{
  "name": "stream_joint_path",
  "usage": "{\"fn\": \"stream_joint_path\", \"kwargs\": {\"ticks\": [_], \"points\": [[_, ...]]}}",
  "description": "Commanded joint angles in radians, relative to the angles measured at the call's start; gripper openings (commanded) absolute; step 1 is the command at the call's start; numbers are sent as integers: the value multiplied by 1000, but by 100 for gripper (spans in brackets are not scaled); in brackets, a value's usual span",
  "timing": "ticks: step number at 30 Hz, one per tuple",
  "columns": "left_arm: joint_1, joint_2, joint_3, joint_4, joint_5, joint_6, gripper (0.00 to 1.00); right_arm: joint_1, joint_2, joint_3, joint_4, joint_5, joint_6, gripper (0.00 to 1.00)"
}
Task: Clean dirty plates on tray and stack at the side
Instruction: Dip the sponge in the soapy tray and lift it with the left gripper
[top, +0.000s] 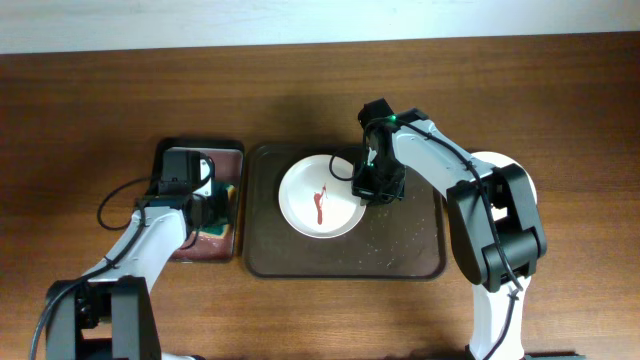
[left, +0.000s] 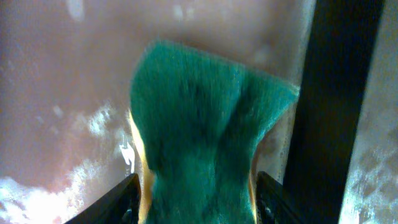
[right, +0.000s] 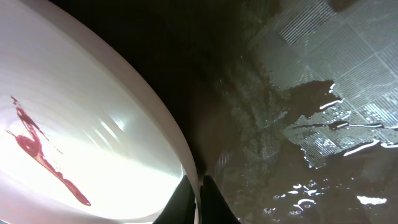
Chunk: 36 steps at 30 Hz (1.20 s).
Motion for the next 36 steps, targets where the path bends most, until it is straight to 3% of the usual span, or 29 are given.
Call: {"fn": "stream_joint_path", "kwargs": {"ticks": [1, 5, 7, 8, 13, 16, 20, 30, 36], "points": [[3, -23, 1, -63, -2, 5, 51, -1, 4, -3, -7, 61, 5, 5], [3, -23, 0, -71, -3, 5, 34, -1, 4, -3, -8, 61, 5, 5], [3, -23, 0, -40, -3, 5, 8, -1, 4, -3, -11, 61, 5, 5], [3, -23, 0, -27, -3, 5, 0, -1, 4, -3, -14, 61, 5, 5], [3, -47, 33, -35, -3, 5, 0, -1, 4, -3, -27, 61, 0, 5], [3, -173, 46, -25, -4, 6, 0, -1, 4, -3, -27, 61, -11, 5], [3, -268, 46, 42, -11, 114, 0, -1, 4, -3, -27, 61, -10, 5], [-126, -388, 46, 79, -442, 171, 0, -1, 4, -3, -26, 61, -10, 5], [-132, -387, 46, 71, -443, 170, 0, -1, 4, -3, -26, 61, -10, 5]]}}
